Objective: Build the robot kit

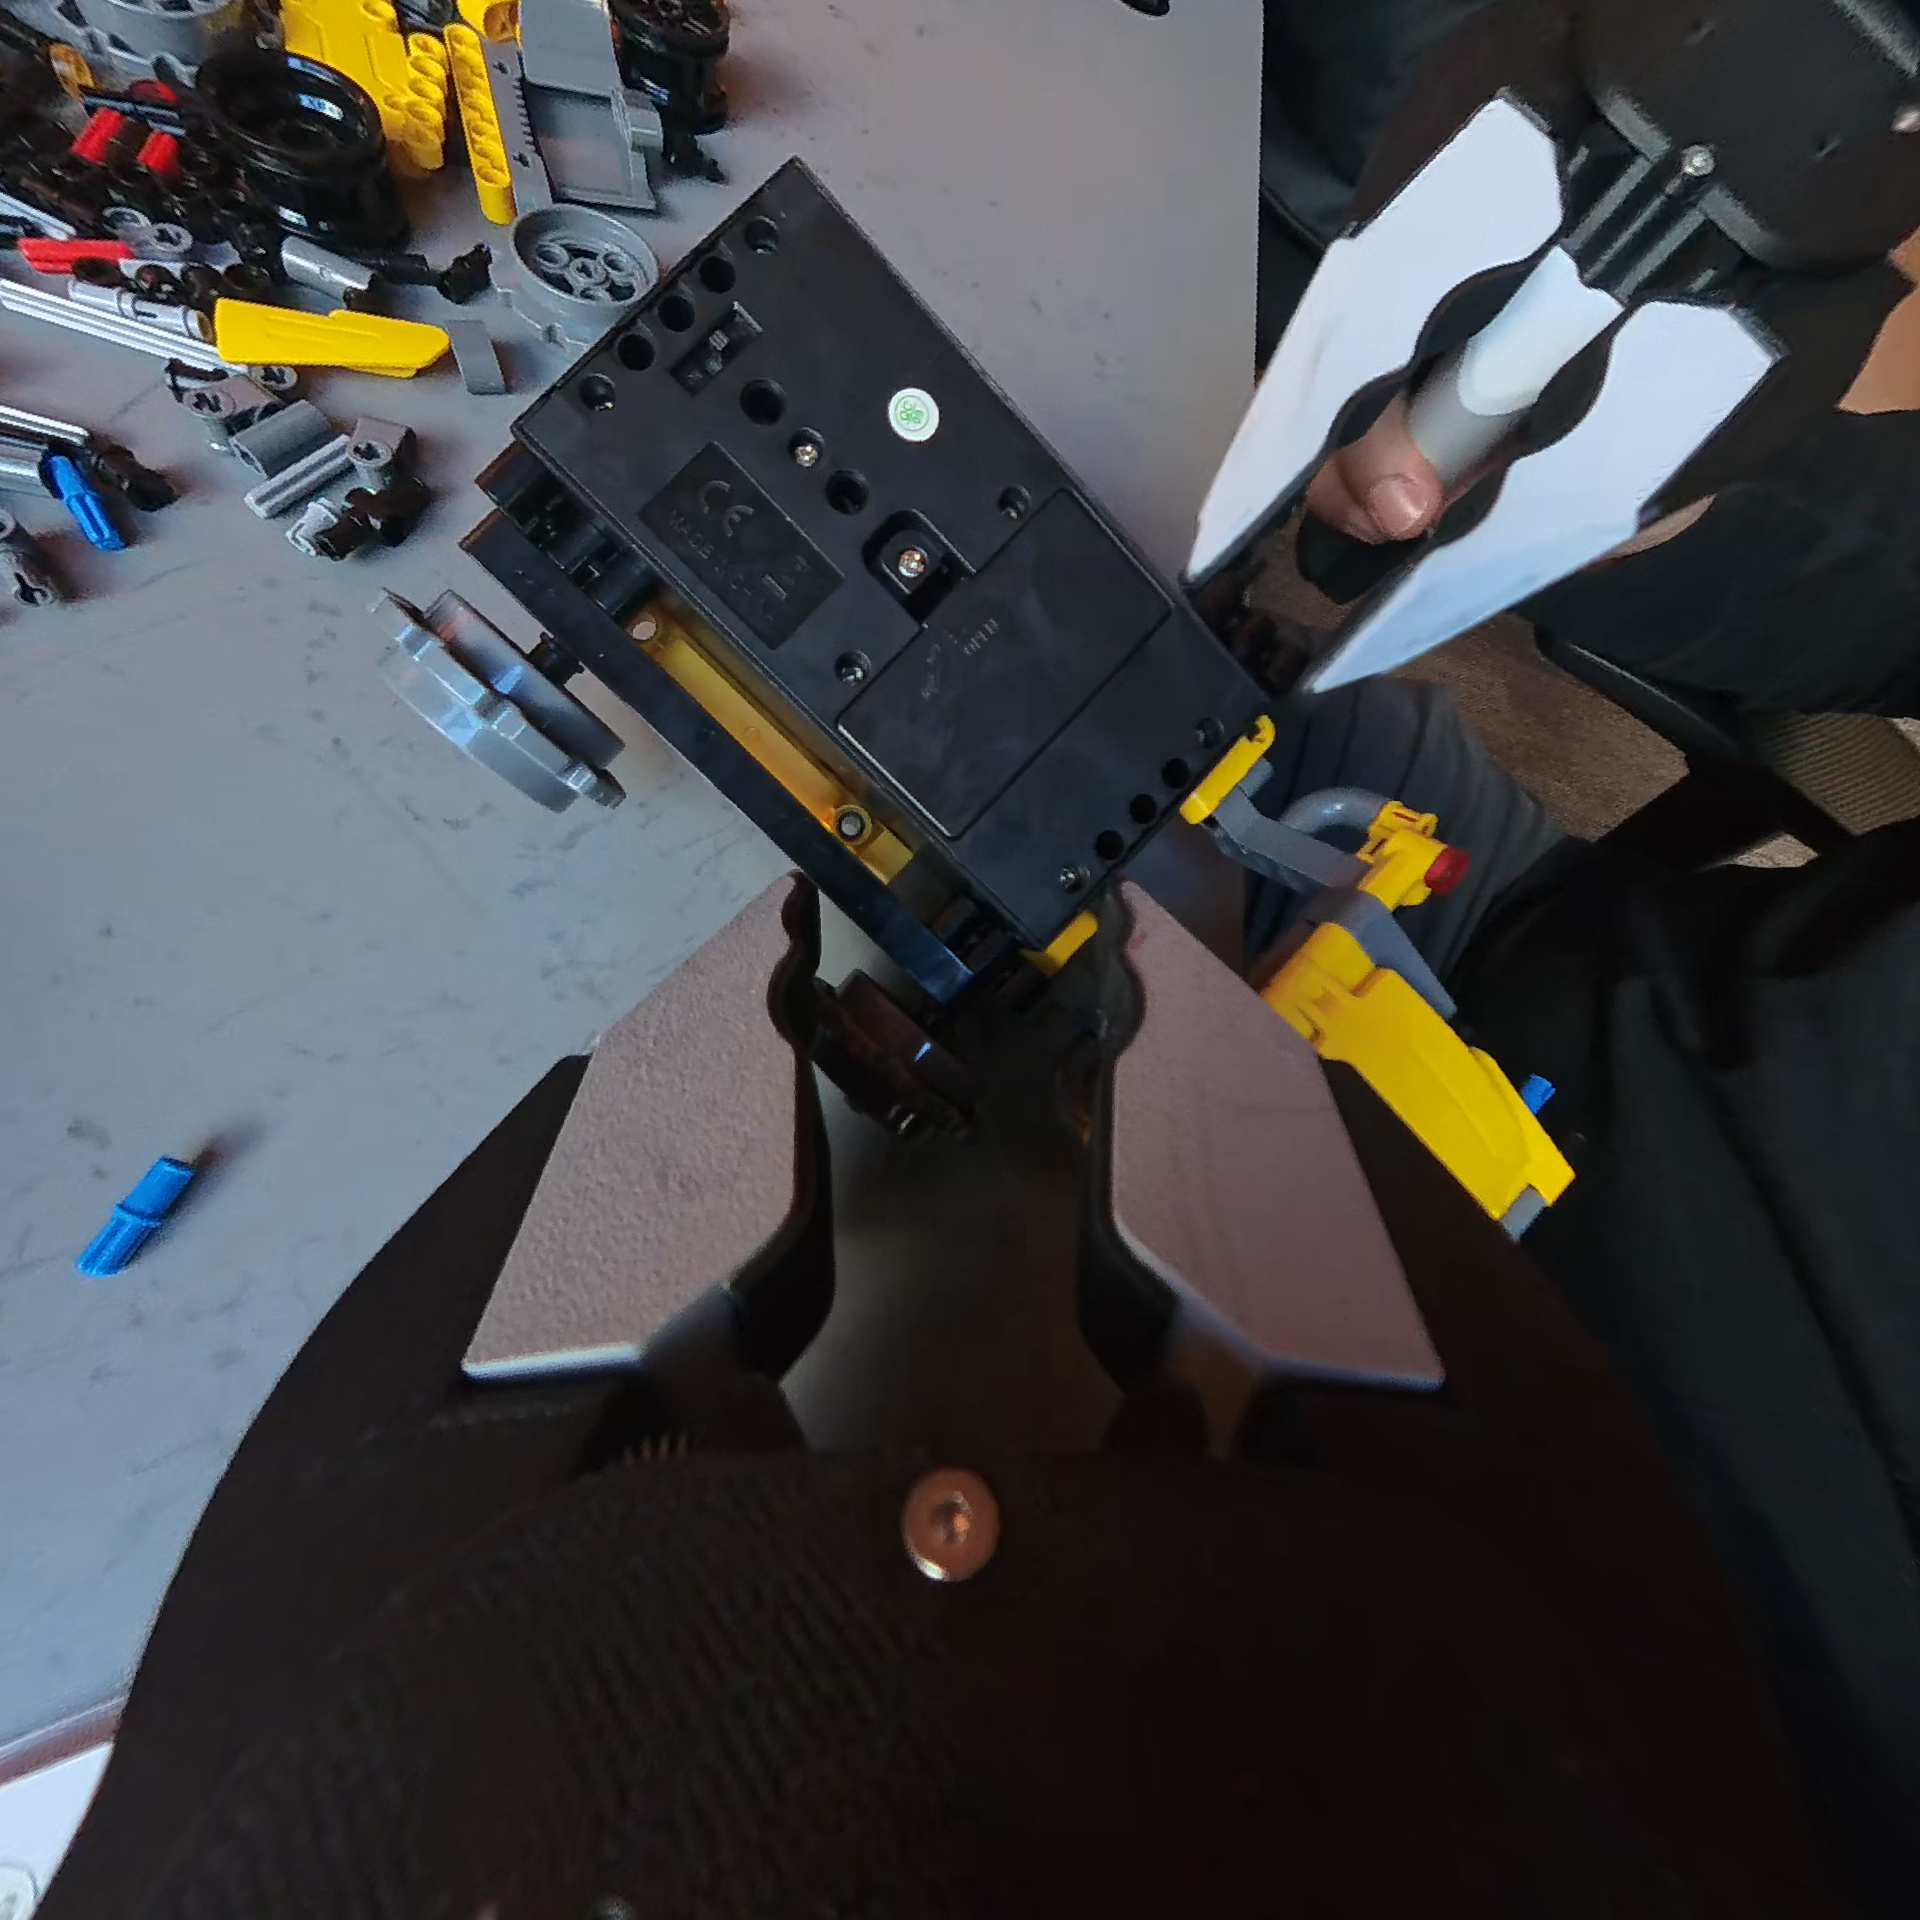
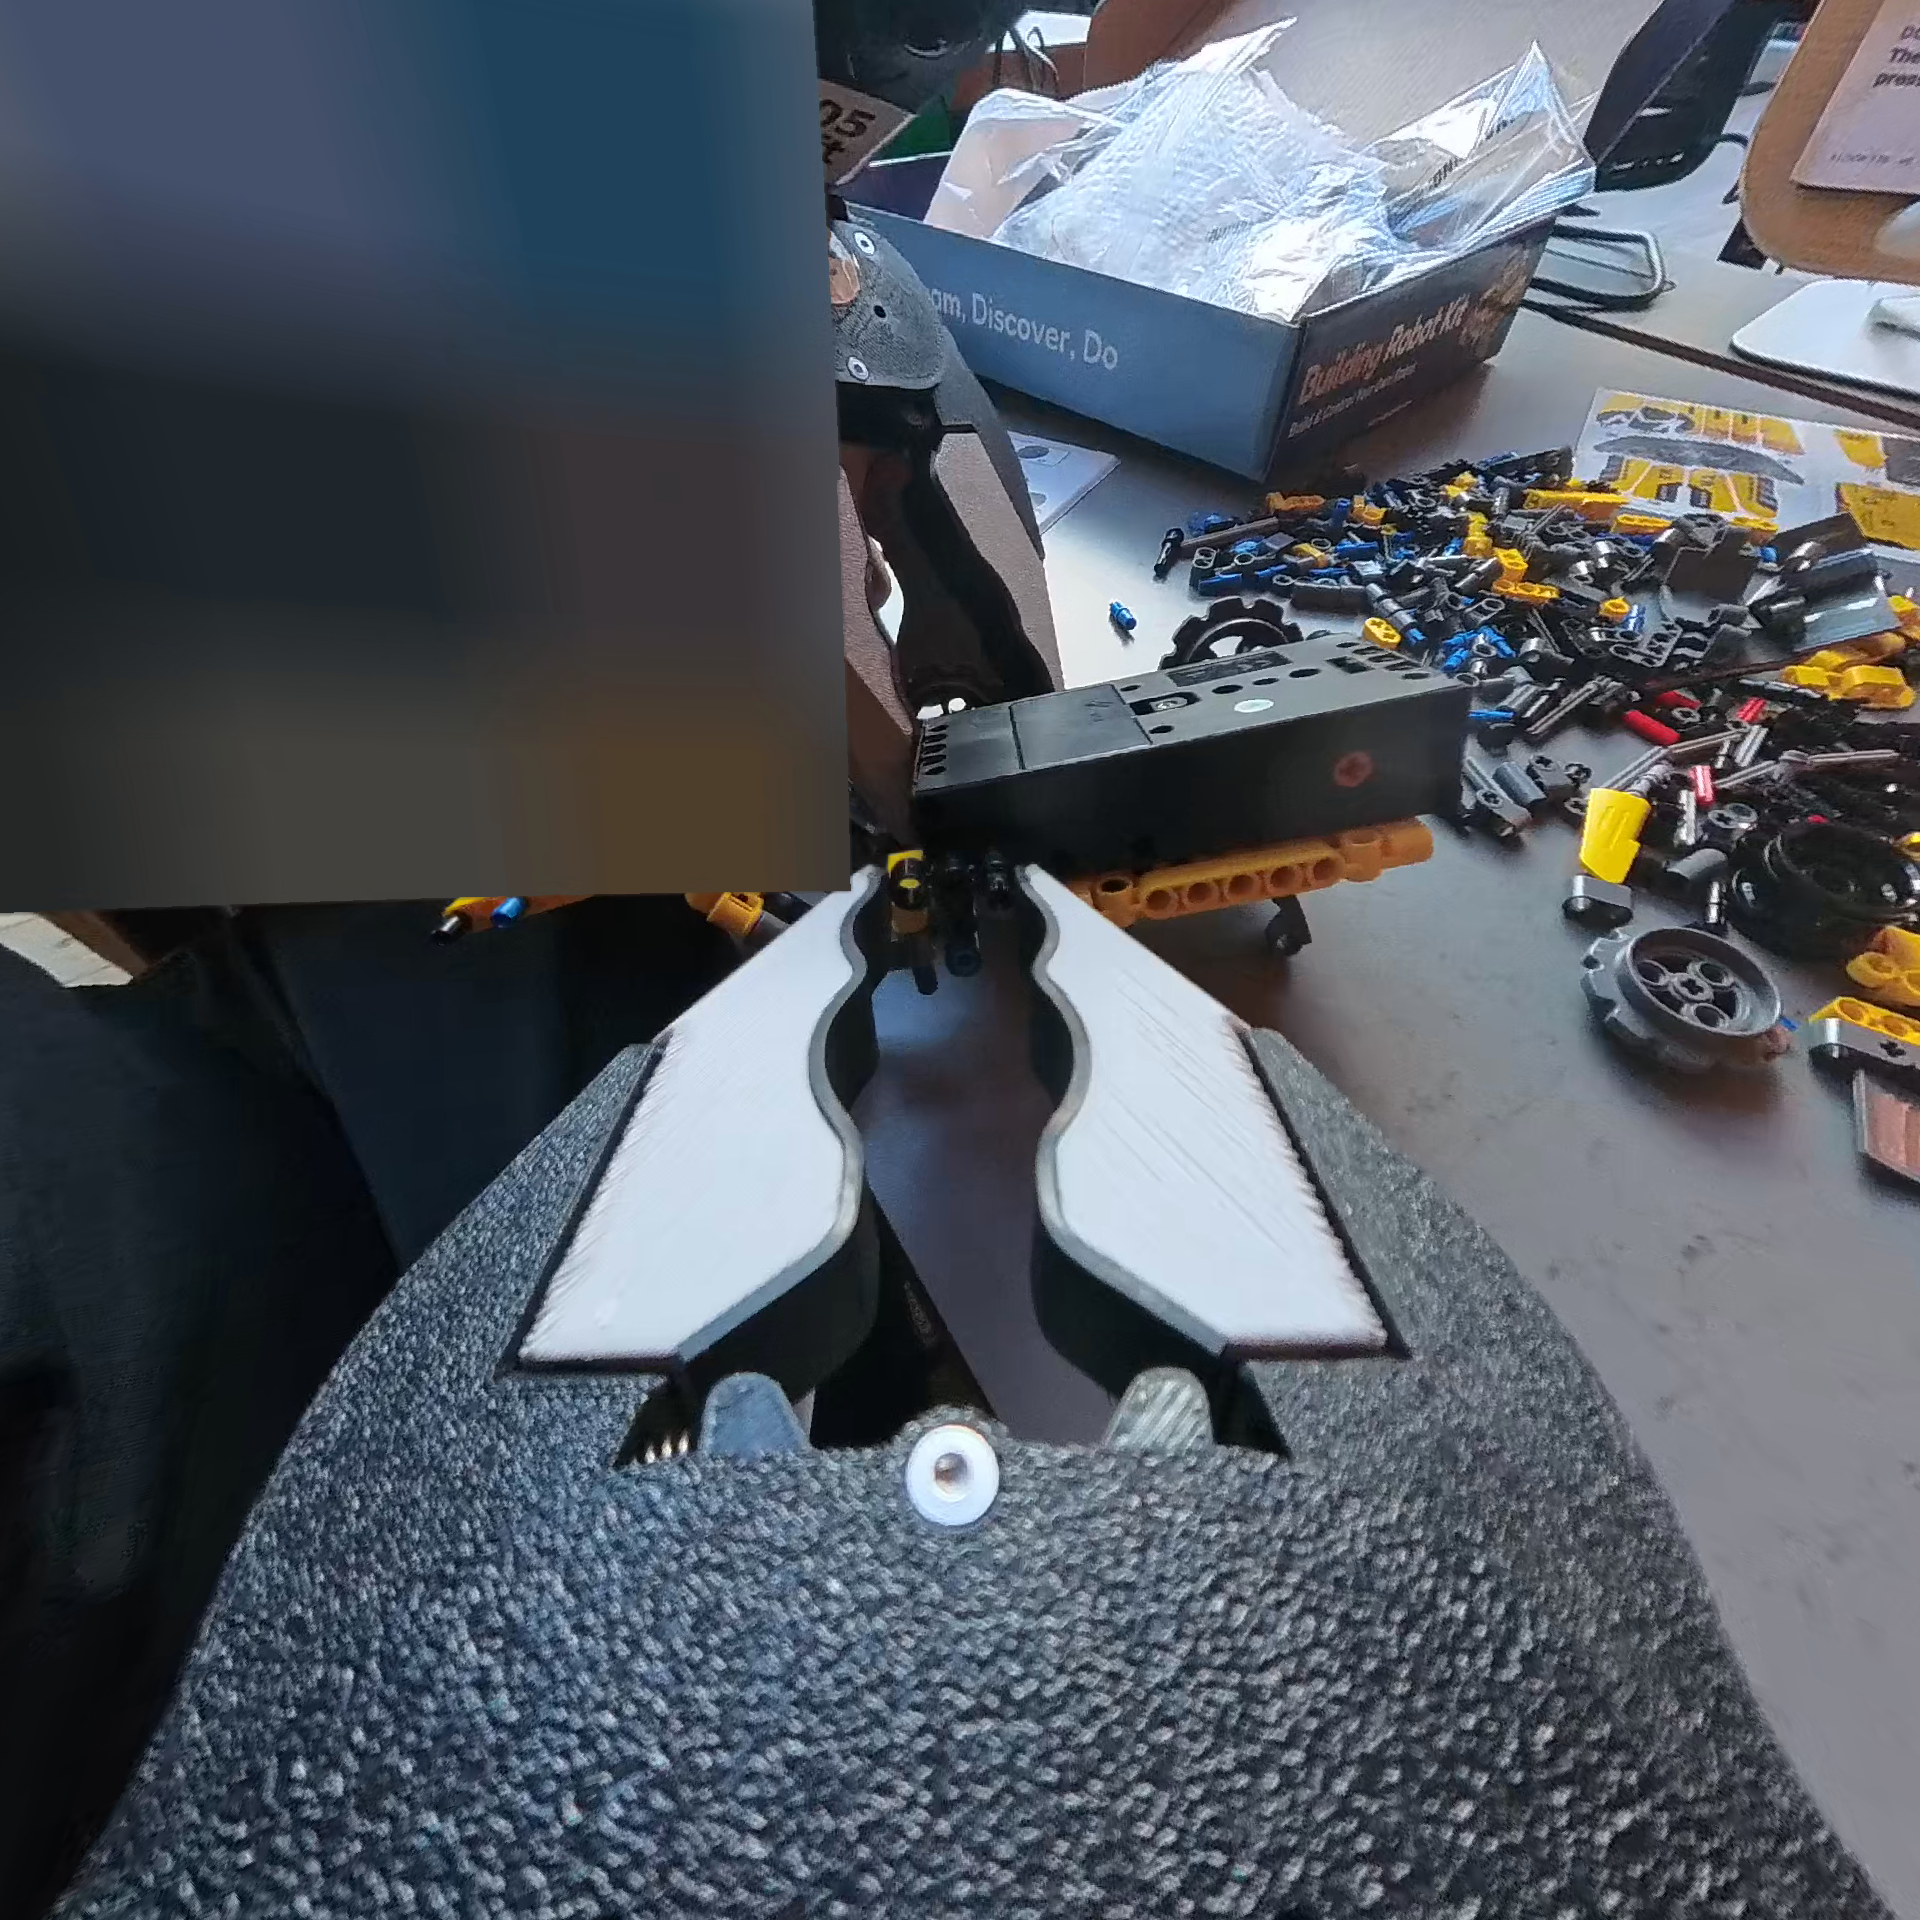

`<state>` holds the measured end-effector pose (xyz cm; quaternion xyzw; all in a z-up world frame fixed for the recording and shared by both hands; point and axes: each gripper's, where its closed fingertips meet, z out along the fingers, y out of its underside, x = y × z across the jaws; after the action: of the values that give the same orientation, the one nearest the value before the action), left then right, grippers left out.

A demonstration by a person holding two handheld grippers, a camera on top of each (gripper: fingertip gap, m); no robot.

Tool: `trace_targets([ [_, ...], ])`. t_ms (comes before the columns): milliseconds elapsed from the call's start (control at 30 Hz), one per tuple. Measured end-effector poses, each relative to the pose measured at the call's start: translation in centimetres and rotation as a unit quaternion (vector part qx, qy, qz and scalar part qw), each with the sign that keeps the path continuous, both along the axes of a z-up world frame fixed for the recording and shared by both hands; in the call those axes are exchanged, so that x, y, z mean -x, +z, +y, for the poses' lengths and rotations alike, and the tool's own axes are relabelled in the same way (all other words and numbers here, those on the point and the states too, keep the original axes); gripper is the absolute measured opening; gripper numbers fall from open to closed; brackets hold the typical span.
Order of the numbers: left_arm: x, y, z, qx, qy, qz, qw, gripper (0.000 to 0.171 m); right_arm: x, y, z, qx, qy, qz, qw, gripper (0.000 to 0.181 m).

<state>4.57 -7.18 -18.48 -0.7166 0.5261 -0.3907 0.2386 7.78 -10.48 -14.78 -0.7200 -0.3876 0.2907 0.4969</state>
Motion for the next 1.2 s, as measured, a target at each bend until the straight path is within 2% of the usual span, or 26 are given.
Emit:
trace_targets([
  [933, 0.07, -0.01, 0.12, 0.001, 0.004, -0.001, 1.0, 0.05, 0.18, 0.12, -0.03, -0.027, -0.005, 0.013, 1.0, 0.023],
  [1200, 0.07, -0.02, 0.13, 0.002, 0.005, 0.0, 1.0, 0.05, 0.22, 0.08, 0.04, -0.041, -0.023, 0.046, 0.998, 0.023],
])
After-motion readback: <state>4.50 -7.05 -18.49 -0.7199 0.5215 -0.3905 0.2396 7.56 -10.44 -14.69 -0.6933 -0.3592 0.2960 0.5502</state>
